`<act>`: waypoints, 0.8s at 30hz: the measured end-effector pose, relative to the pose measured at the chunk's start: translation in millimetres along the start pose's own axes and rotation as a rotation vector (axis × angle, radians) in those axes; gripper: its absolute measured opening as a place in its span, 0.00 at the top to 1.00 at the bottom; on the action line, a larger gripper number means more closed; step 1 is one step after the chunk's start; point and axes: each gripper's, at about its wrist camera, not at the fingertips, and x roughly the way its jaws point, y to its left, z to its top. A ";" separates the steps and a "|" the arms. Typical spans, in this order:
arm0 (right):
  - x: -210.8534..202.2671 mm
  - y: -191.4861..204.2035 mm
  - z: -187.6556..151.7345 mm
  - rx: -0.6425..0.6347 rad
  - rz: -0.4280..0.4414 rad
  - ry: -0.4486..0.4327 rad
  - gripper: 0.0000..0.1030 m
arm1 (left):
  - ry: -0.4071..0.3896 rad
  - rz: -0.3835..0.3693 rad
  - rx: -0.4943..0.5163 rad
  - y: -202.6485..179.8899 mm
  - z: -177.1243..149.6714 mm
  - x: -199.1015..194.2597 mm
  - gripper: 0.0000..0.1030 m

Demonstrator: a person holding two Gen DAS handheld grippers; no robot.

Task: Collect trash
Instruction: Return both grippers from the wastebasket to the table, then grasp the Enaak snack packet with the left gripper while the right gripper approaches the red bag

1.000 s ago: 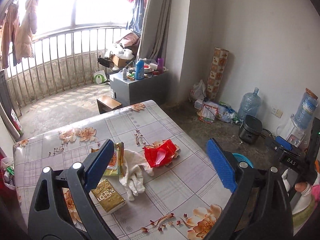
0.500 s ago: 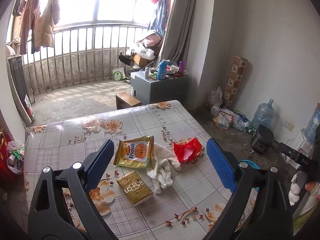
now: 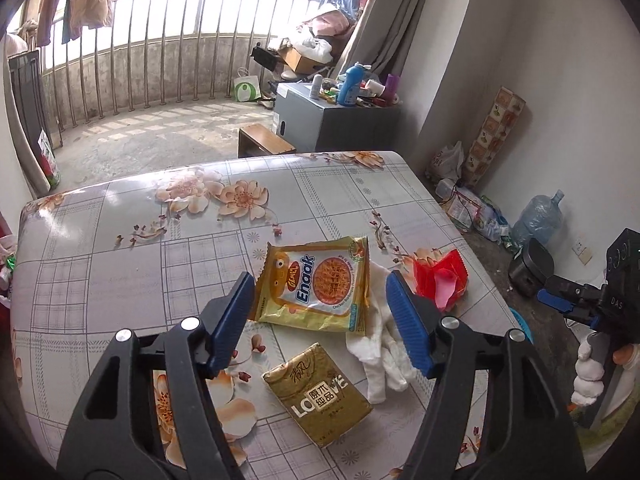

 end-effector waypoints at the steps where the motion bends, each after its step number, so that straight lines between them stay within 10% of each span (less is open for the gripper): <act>1: 12.5 -1.7 4.5 0.009 -0.003 0.017 0.16 | 0.013 0.000 -0.012 7.7 2.1 15.6 0.48; 12: 103.6 17.8 31.6 -0.086 -0.076 0.106 0.34 | 0.136 -0.094 0.041 29.0 9.0 118.9 0.68; 24: 122.6 68.9 3.2 -0.285 0.017 0.181 0.63 | 0.177 -0.229 0.120 -10.8 -15.4 121.1 0.69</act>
